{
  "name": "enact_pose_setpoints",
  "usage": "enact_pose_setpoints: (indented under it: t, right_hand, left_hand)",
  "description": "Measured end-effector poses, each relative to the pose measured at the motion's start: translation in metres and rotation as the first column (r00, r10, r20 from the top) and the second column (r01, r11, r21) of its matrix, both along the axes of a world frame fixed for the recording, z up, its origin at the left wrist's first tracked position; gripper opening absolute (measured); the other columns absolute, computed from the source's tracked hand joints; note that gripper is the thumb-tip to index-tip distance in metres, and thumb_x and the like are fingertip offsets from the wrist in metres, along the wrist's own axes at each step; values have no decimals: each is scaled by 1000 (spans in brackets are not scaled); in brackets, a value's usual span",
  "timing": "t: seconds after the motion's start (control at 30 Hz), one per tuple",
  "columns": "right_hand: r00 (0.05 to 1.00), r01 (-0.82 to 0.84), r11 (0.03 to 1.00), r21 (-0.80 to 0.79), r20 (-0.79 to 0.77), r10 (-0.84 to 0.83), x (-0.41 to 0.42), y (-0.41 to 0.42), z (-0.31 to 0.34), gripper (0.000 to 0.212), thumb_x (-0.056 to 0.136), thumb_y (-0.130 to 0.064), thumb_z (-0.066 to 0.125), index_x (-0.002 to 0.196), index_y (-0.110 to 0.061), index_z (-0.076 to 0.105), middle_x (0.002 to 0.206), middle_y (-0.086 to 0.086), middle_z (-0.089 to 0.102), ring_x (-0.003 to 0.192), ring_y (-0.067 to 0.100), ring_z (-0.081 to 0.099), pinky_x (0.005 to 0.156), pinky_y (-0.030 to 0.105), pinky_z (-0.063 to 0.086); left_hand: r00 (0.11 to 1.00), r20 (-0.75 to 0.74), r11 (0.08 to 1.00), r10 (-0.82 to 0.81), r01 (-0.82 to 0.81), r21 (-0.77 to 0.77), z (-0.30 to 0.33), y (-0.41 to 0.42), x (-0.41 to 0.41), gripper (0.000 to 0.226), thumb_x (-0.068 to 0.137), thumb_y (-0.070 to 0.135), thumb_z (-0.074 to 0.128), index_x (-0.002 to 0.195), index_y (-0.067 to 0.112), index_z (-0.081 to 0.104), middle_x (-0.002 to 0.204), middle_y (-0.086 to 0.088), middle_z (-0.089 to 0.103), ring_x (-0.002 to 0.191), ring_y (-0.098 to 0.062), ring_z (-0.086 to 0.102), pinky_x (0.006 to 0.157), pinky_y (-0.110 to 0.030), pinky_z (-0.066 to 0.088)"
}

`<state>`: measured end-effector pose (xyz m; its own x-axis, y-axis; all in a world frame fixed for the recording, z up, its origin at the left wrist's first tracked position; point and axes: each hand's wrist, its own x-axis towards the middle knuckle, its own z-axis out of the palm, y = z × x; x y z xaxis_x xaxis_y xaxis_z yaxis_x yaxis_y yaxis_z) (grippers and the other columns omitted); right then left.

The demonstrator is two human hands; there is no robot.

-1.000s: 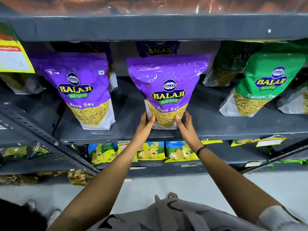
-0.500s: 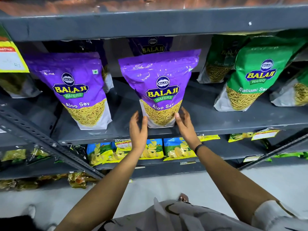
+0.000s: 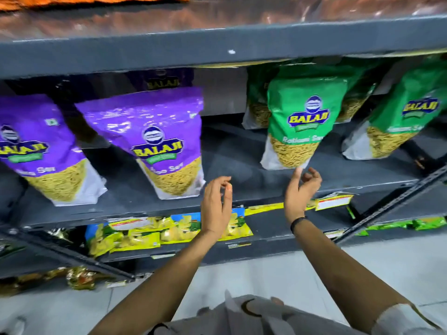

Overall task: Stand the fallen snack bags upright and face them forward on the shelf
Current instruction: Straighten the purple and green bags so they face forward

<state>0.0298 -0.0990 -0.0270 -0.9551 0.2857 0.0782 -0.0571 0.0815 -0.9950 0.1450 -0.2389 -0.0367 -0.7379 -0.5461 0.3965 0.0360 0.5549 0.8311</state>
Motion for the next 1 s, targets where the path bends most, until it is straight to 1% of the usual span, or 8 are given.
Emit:
enact_pose_setpoints:
  t: [0.07, 0.13, 0.2, 0.27, 0.4, 0.53, 0.7, 1.0]
  right_hand:
    - [997, -67, 997, -40, 47, 69, -22, 28, 0, 47, 99, -29, 43, 135, 0, 35, 124, 10, 40, 127, 33, 42, 108, 40, 35]
    - [969, -217, 972, -94, 97, 226, -46, 56, 2, 51, 100, -36, 36, 144, -11, 29, 138, 4, 38, 138, 25, 36, 107, 28, 33]
    - [897, -401, 913, -82, 167, 409, -68, 73, 3, 54, 100, -44, 31, 149, -24, 22, 152, -4, 30, 145, 19, 28, 115, 34, 29]
    - [801, -548, 833, -77, 239, 549, -84, 83, 7, 56, 98, -51, 26, 150, -33, 18, 159, -8, 21, 147, 18, 24, 120, 44, 25]
    - [662, -719, 692, -59, 243, 709, -93, 84, 15, 48, 96, -57, 19, 142, -43, 28, 154, -12, 30, 146, 14, 27, 122, 46, 20]
    - [628, -753, 655, -70, 224, 745, -91, 82, 15, 56, 97, -53, 17, 151, -35, 17, 160, -11, 21, 149, 12, 19, 124, 45, 14]
    - [592, -778, 624, -78, 244, 768, -82, 82, 17, 57, 97, -54, 16, 151, -36, 15, 160, -10, 23, 148, 14, 21, 124, 45, 15]
    - [626, -748, 658, -87, 234, 744, -57, 89, 17, 56, 96, -58, 15, 149, -41, 17, 159, -14, 23, 148, 11, 20, 124, 42, 13]
  left_hand:
    - [1000, 3, 988, -10, 9, 156, 2, 22, -25, 25, 94, 23, 43, 116, 16, 54, 106, 4, 57, 93, -6, 55, 81, -1, 36]
    - [998, 48, 956, -28, 12, 293, 6, 44, -56, 31, 96, 19, 43, 123, 7, 49, 118, -2, 55, 98, -6, 53, 80, 4, 32]
    - [986, 155, 909, -66, -5, 417, 12, 56, -83, 40, 97, 25, 40, 135, 11, 41, 136, -1, 46, 112, -5, 46, 81, 7, 27]
    - [966, 235, 872, -110, -19, 489, 18, 64, -102, 47, 98, 37, 33, 142, 21, 30, 147, 4, 36, 124, -3, 36, 90, -1, 21]
    - [939, 272, 831, -210, 25, 556, 22, 63, -120, 56, 96, 51, 21, 146, 27, 20, 157, 7, 18, 140, -4, 19, 113, -24, 10]
    - [934, 269, 800, -234, 28, 599, 23, 61, -123, 64, 92, 58, 17, 146, 25, 24, 156, 2, 26, 143, -17, 25, 121, -41, 12]
    - [940, 260, 778, -222, 10, 628, 20, 64, -115, 67, 90, 61, 17, 146, 25, 23, 156, 2, 26, 142, -18, 27, 121, -43, 14]
    - [926, 294, 767, -235, -9, 642, 21, 73, -95, 66, 88, 65, 19, 145, 31, 25, 155, 6, 28, 141, -15, 28, 114, -34, 14]
